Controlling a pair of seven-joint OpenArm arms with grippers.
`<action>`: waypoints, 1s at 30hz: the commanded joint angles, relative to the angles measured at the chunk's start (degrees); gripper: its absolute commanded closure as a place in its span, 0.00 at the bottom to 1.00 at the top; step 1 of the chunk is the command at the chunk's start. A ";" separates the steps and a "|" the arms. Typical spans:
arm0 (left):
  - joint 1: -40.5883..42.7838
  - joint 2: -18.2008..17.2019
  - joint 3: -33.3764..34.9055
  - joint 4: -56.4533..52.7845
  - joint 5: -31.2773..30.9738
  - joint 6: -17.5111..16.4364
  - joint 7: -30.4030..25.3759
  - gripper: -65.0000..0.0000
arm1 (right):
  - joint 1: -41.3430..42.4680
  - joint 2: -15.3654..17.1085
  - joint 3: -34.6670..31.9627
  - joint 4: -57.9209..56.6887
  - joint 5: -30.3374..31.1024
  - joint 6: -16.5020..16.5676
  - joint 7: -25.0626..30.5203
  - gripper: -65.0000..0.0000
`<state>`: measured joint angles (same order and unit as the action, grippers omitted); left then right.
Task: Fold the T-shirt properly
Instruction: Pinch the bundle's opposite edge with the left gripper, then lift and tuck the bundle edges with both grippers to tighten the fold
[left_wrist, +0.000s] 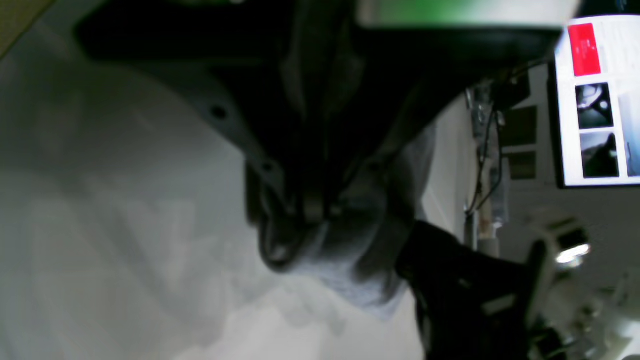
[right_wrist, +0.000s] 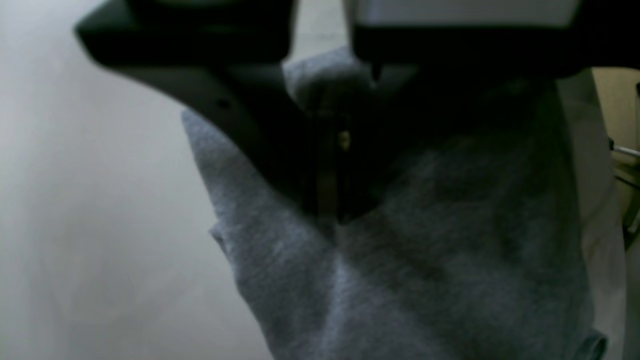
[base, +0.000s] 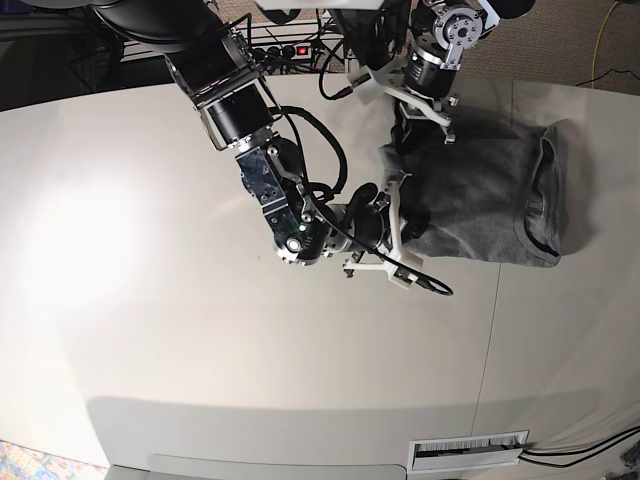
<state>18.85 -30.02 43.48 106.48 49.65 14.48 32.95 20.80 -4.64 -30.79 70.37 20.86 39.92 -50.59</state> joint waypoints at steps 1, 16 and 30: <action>-0.11 -0.31 0.00 1.05 1.95 2.27 0.42 1.00 | 1.42 -0.59 0.13 0.83 0.20 0.08 1.03 1.00; 1.62 -7.52 17.51 3.96 19.17 11.45 11.85 1.00 | 1.44 -0.28 1.03 0.83 -2.71 0.08 1.42 1.00; 2.45 -9.68 17.49 3.96 18.45 11.41 20.83 1.00 | 1.44 -0.28 2.40 0.83 -2.10 0.08 0.85 1.00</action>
<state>21.06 -39.18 60.80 109.30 66.81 24.88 53.98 20.78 -4.34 -28.51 70.37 17.85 39.92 -50.78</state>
